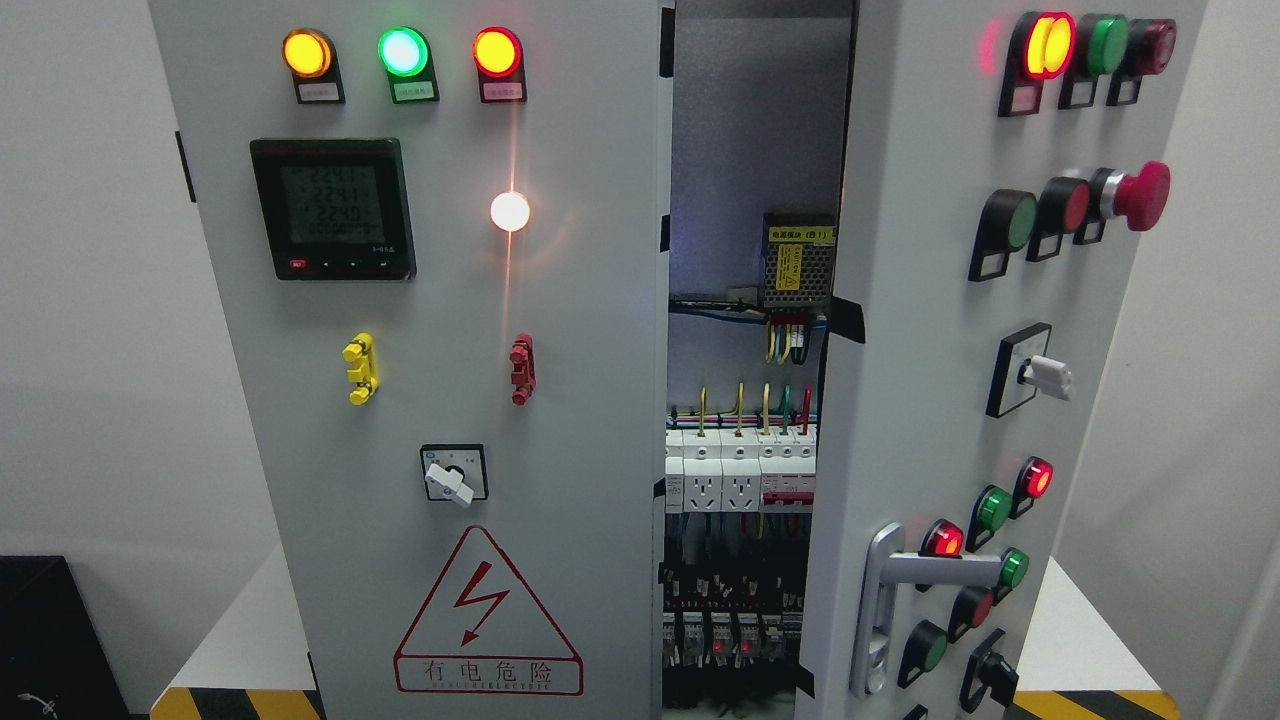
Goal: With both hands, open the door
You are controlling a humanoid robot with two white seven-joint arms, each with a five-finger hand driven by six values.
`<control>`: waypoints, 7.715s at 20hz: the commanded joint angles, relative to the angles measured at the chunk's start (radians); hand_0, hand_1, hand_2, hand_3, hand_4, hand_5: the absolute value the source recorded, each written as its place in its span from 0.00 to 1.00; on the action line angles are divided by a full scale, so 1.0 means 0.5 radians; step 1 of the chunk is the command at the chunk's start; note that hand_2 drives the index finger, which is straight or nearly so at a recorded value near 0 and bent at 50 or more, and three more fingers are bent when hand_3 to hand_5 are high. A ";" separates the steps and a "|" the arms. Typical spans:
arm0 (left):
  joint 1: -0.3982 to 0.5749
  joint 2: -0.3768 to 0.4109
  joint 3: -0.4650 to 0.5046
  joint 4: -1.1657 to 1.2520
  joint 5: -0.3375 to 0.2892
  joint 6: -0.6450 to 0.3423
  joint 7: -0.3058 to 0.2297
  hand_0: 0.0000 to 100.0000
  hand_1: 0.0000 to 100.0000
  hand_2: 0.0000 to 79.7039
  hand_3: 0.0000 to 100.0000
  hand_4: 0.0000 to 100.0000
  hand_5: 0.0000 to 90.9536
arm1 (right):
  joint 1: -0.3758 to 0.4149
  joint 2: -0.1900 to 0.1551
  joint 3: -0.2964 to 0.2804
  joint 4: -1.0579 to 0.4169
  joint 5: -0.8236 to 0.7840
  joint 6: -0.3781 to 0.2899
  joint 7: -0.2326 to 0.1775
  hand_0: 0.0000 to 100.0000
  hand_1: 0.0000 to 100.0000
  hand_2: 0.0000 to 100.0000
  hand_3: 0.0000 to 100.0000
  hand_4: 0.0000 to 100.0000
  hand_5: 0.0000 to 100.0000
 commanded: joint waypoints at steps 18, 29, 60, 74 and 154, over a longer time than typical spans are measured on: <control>0.189 0.043 -0.009 -0.547 0.003 -0.002 -0.001 0.00 0.00 0.00 0.00 0.00 0.00 | 0.000 0.000 0.000 0.000 0.000 0.002 0.001 0.00 0.00 0.00 0.00 0.00 0.00; 0.441 0.334 -0.767 -1.367 0.009 -0.265 0.002 0.00 0.00 0.00 0.00 0.00 0.00 | 0.000 0.000 0.000 0.000 0.000 -0.001 0.001 0.00 0.00 0.00 0.00 0.00 0.00; 0.438 1.187 -0.749 -3.567 0.687 -0.306 0.017 0.00 0.00 0.00 0.00 0.00 0.00 | 0.000 0.000 0.000 0.000 0.000 0.002 0.001 0.00 0.00 0.00 0.00 0.00 0.00; -0.239 1.377 -0.905 -3.773 0.898 -0.309 0.020 0.00 0.00 0.00 0.00 0.00 0.00 | 0.000 0.000 0.000 0.000 0.000 -0.001 0.001 0.00 0.00 0.00 0.00 0.00 0.00; -2.832 1.022 -2.120 -3.549 2.853 0.081 0.017 0.00 0.00 0.00 0.00 0.00 0.00 | 0.000 0.000 0.000 0.000 0.000 0.002 0.001 0.00 0.00 0.00 0.00 0.00 0.00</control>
